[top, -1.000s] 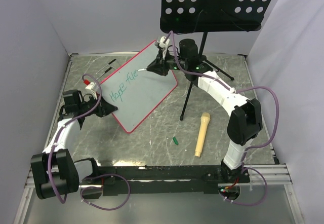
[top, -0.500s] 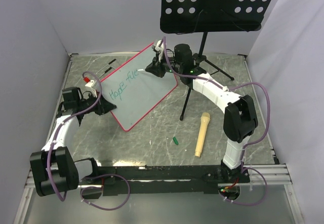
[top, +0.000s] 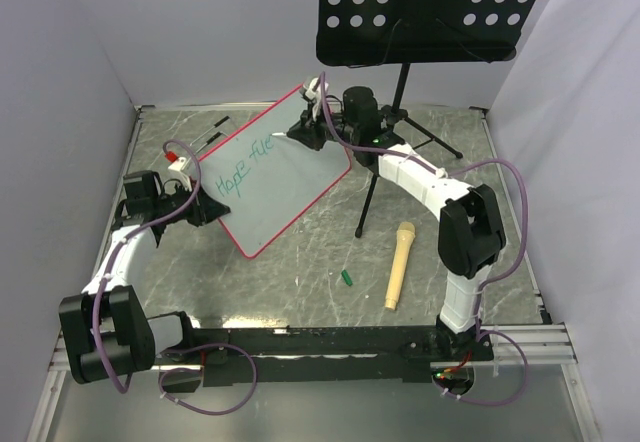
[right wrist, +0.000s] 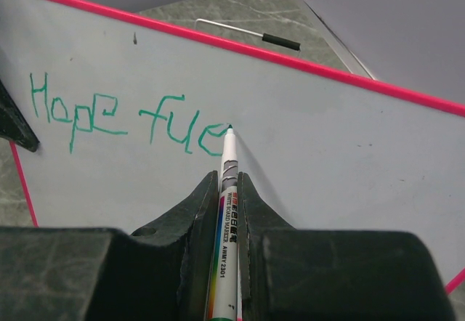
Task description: Write a sentence on the whiteboard
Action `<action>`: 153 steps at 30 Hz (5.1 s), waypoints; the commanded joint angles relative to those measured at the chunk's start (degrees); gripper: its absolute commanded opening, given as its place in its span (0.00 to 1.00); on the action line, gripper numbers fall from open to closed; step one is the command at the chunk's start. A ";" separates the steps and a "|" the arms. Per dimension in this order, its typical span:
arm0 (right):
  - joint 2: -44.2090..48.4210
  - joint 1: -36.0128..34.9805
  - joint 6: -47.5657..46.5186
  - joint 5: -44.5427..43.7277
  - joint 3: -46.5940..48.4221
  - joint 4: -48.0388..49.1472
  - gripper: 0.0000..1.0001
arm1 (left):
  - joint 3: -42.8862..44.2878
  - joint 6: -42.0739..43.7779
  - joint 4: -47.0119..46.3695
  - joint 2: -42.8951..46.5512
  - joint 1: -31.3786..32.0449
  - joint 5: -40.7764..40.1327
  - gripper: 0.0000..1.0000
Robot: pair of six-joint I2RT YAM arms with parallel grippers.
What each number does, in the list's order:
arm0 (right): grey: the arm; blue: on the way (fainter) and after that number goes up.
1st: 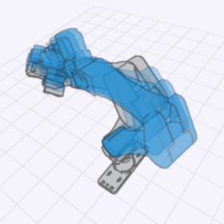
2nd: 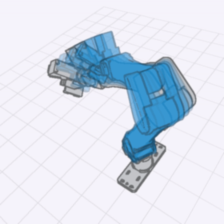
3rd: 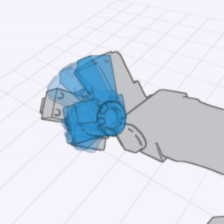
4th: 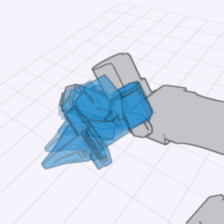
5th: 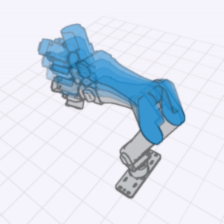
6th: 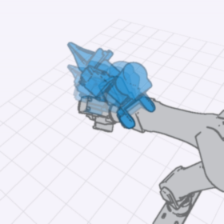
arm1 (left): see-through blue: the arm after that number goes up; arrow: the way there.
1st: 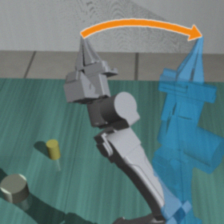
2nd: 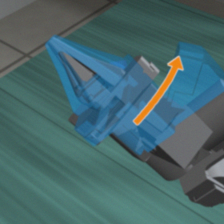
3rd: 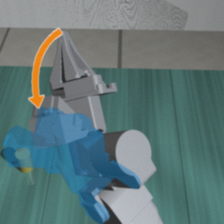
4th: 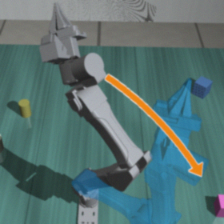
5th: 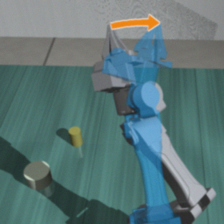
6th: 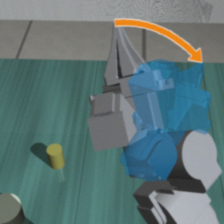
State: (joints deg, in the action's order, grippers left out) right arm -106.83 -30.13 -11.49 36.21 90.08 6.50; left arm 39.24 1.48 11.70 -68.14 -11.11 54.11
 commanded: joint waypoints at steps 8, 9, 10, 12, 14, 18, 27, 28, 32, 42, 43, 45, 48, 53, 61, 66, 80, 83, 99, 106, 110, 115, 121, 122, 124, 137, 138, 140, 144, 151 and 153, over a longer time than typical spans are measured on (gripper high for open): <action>-1.28 0.42 1.03 -0.17 3.87 3.17 0.00 | 0.92 3.36 2.89 -1.73 0.13 -6.38 0.01; -1.37 0.60 1.11 -0.26 4.05 3.25 0.00 | 1.01 3.27 2.89 -1.73 0.13 -6.47 0.01; -1.28 0.51 1.29 -0.26 4.05 3.34 0.00 | 0.92 3.27 2.97 -1.73 0.13 -6.47 0.01; -1.37 0.69 1.55 -0.17 4.22 3.43 0.00 | 0.92 3.18 2.88 -1.65 0.13 -6.56 0.01; -1.45 0.69 1.73 -0.26 4.31 3.34 0.00 | 0.92 3.27 2.80 -1.65 0.21 -6.56 0.01; -2.68 0.69 2.08 -0.43 5.98 2.82 0.00 | 0.83 3.18 2.80 -1.65 0.21 -6.56 0.01; -5.23 0.86 1.99 -0.61 9.32 0.36 0.00 | 0.66 3.09 2.62 -1.73 0.22 -6.47 0.01; -5.32 0.86 1.82 -0.52 9.15 0.27 0.00 | 0.66 3.18 2.62 -1.65 0.13 -6.47 0.01; -4.71 0.86 1.29 -0.44 7.31 0.70 0.00 | 0.66 3.18 2.45 -1.82 0.13 -6.65 0.01; -2.42 1.04 0.50 0.44 3.17 1.49 0.00 | 0.83 3.01 2.36 -2.35 -0.05 -7.96 0.01; -2.25 1.04 0.50 0.36 2.82 1.50 0.00 | 0.83 3.01 2.27 -2.44 -0.22 -7.88 0.01; -1.98 1.21 0.41 0.44 2.12 1.41 0.00 | 0.83 2.92 2.18 -2.44 -0.48 -8.05 0.01; -1.28 1.30 0.41 0.53 0.62 1.76 0.00 | 0.83 2.83 2.09 -2.44 -0.66 -8.23 0.01; -0.23 1.39 0.15 0.62 -1.83 2.46 0.00 | 0.83 2.66 2.01 -2.44 -0.93 -8.32 0.01; 0.39 2.00 -0.03 0.01 -2.46 2.37 0.00 | 0.75 2.48 1.74 -2.26 -1.19 -8.31 0.01; 0.39 2.88 0.67 0.44 -1.23 2.37 0.00 | 0.66 2.39 1.57 -2.35 -1.19 -8.32 0.01; 1.80 3.59 3.49 2.38 0.79 3.70 0.00 | 0.66 2.30 1.39 -2.61 -1.19 -7.79 0.01; 0.22 3.50 3.40 1.50 2.55 3.17 0.00 | 0.57 2.22 1.39 -2.53 -1.19 -7.79 0.01; -3.92 3.50 3.14 0.53 6.25 1.14 0.00 | 0.57 2.13 1.22 -2.88 -1.19 -7.61 0.01; -4.88 3.32 3.05 0.27 7.03 0.79 0.00 | 0.57 2.13 1.22 -2.96 -1.10 -7.61 0.01; -5.67 3.41 3.05 0.27 7.74 0.27 0.00 | 0.57 2.13 1.22 -2.88 -1.10 -7.53 0.01; -6.29 3.24 2.87 0.18 8.35 -0.17 0.00 | 0.57 2.22 1.22 -3.05 -1.19 -7.53 0.01; -6.38 2.97 2.87 0.71 8.53 -0.44 0.00 | 0.48 2.13 1.13 -3.05 -1.19 -7.52 0.01; -6.38 2.88 2.96 1.06 8.53 -0.44 0.00 | 0.57 2.13 1.13 -3.05 -1.19 -7.44 0.01; -6.29 2.71 2.96 1.41 8.36 -0.35 0.00 | 0.57 2.13 1.13 -3.05 -1.19 -7.44 0.01; -5.23 2.27 2.70 2.90 6.69 -0.17 0.00 | 0.57 2.13 1.04 -3.40 -1.19 -7.52 0.01; -4.97 2.27 2.70 2.99 6.60 -0.17 0.00 | 0.57 2.13 1.04 -3.40 -1.10 -7.61 0.01; -4.88 2.36 2.70 3.26 6.33 -0.09 0.00 | 0.57 2.13 1.13 -3.49 -1.19 -7.61 0.01; -4.53 2.27 2.52 3.26 5.98 -0.17 0.00 | 0.57 2.13 1.13 -3.40 -1.19 -7.70 0.01; -4.01 2.18 1.73 3.34 4.49 -0.44 0.00 | 0.66 2.13 1.13 -3.32 -1.19 -8.14 0.01; -3.83 2.36 1.38 3.17 4.05 -0.35 0.00 | 0.66 2.13 1.13 -3.32 -1.19 -8.23 0.01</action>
State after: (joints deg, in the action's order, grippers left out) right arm -112.66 -27.62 -8.69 38.83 95.18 4.91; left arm 39.46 -1.13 10.76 -70.74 -12.32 54.65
